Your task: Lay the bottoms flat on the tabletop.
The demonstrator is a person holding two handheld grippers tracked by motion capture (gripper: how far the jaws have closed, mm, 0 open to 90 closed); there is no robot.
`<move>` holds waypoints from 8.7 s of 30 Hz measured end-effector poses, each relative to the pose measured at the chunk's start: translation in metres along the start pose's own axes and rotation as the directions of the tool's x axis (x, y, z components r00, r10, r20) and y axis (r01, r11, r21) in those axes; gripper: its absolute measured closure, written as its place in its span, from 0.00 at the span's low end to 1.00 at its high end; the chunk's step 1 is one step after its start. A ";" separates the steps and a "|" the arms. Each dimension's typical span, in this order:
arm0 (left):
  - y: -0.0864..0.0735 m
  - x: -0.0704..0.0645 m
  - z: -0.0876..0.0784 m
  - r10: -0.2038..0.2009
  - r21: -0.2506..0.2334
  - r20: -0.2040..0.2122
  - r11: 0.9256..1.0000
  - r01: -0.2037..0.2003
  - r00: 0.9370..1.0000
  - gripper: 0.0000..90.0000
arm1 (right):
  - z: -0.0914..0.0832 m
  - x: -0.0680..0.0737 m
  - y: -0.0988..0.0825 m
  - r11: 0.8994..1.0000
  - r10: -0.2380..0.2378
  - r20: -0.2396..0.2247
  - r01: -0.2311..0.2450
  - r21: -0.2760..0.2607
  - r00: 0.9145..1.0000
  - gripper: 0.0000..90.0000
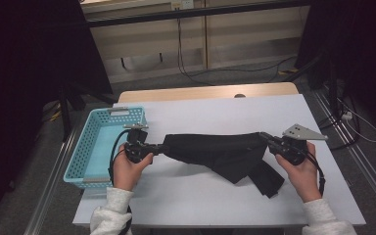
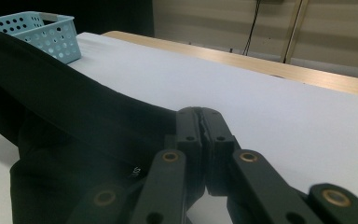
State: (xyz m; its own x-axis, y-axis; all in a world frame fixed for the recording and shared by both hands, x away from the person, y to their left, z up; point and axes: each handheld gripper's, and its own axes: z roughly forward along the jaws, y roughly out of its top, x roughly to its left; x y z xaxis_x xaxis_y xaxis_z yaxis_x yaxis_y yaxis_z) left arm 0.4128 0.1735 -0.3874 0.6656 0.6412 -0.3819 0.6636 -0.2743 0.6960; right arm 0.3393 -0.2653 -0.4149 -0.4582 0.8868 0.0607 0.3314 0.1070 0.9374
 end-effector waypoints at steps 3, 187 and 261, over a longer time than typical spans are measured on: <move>0.000 0.000 -0.001 -0.002 -0.003 0.004 1.000 0.002 1.000 0.94 | 0.000 0.000 0.000 1.000 -0.003 0.000 0.003 -0.001 1.000 0.96; -0.017 -0.003 0.069 0.189 0.012 -0.191 0.982 -0.190 0.963 0.16 | 0.069 0.054 -0.026 0.918 -0.229 -0.117 0.254 0.303 0.966 0.94; -0.016 -0.007 0.070 0.205 0.015 -0.174 0.978 -0.206 0.963 0.16 | 0.019 0.009 -0.005 0.950 -0.240 0.127 0.206 0.233 0.962 0.52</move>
State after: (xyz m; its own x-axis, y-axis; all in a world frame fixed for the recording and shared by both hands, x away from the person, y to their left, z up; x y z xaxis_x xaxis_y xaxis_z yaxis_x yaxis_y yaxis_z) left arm 0.4211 0.1228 -0.4385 0.7178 0.6859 -0.1191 0.5174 -0.4112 0.7504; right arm 0.3488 -0.2490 -0.4252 -0.4157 0.8849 -0.2102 0.4127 0.3895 0.8234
